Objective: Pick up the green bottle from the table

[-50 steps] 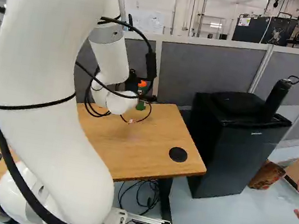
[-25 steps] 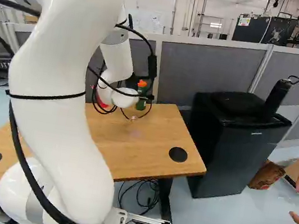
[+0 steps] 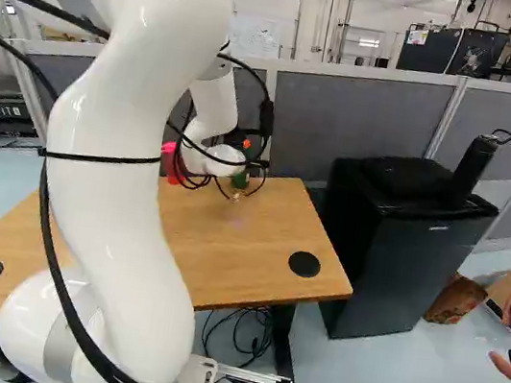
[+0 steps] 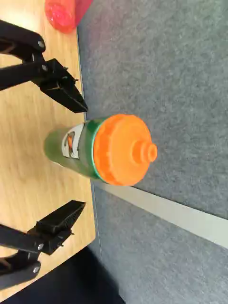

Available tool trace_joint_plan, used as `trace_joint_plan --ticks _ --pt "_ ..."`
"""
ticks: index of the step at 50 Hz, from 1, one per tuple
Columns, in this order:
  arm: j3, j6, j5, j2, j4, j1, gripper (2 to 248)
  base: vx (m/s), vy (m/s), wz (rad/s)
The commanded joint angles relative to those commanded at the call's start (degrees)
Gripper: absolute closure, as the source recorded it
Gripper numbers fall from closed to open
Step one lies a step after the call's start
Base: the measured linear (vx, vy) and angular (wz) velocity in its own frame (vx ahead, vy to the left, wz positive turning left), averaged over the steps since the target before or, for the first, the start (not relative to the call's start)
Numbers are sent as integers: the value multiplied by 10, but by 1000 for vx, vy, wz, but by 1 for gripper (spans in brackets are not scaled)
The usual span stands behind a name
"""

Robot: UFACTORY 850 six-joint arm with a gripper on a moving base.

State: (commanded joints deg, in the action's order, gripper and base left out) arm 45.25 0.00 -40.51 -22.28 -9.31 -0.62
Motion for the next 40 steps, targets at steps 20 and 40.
trace_joint_plan --ticks 20,40 --pt "38 0 0 -30 0 1 44 0 0 0" --pt "37 0 0 -23 0 1 137 0 0 0"
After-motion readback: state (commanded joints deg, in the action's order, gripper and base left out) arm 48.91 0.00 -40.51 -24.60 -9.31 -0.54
